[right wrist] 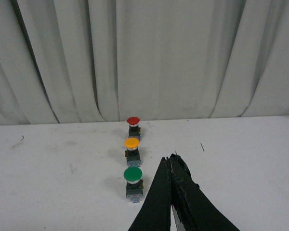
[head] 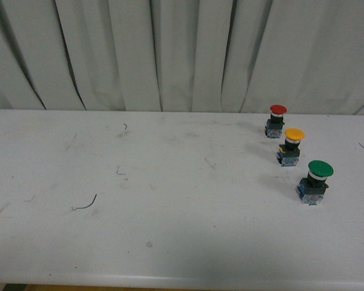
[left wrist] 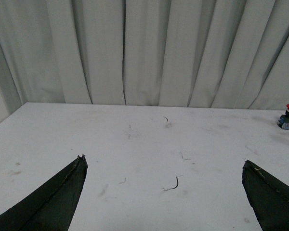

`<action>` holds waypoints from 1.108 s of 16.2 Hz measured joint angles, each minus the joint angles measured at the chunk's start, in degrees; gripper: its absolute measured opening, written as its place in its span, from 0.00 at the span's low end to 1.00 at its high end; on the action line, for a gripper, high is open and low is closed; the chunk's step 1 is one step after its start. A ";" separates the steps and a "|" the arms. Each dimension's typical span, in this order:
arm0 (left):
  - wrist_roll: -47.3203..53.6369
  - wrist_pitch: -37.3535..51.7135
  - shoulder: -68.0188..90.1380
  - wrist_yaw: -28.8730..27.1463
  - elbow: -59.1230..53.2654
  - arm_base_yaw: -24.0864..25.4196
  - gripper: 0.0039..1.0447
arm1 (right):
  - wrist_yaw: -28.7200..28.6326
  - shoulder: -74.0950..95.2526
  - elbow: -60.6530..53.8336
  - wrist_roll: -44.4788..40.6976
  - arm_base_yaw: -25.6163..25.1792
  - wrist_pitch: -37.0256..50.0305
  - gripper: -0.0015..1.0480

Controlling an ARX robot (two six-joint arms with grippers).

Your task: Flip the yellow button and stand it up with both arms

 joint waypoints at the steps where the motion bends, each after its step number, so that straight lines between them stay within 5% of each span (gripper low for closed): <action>1: 0.00 0.00 0.00 0.00 0.00 0.00 0.94 | 0.00 -0.74 -1.14 0.00 0.00 -0.31 0.02; 15: 0.00 0.00 0.00 0.00 0.00 0.00 0.94 | 0.00 -12.17 -8.17 0.00 0.00 -3.78 0.02; 16: 0.00 0.00 0.00 0.00 0.00 0.00 0.94 | -0.02 -17.57 -8.26 -0.02 0.00 -12.59 0.02; 18: 0.00 0.00 0.00 0.02 0.00 0.00 0.94 | 0.02 -21.55 -8.11 -0.02 0.00 -13.16 0.02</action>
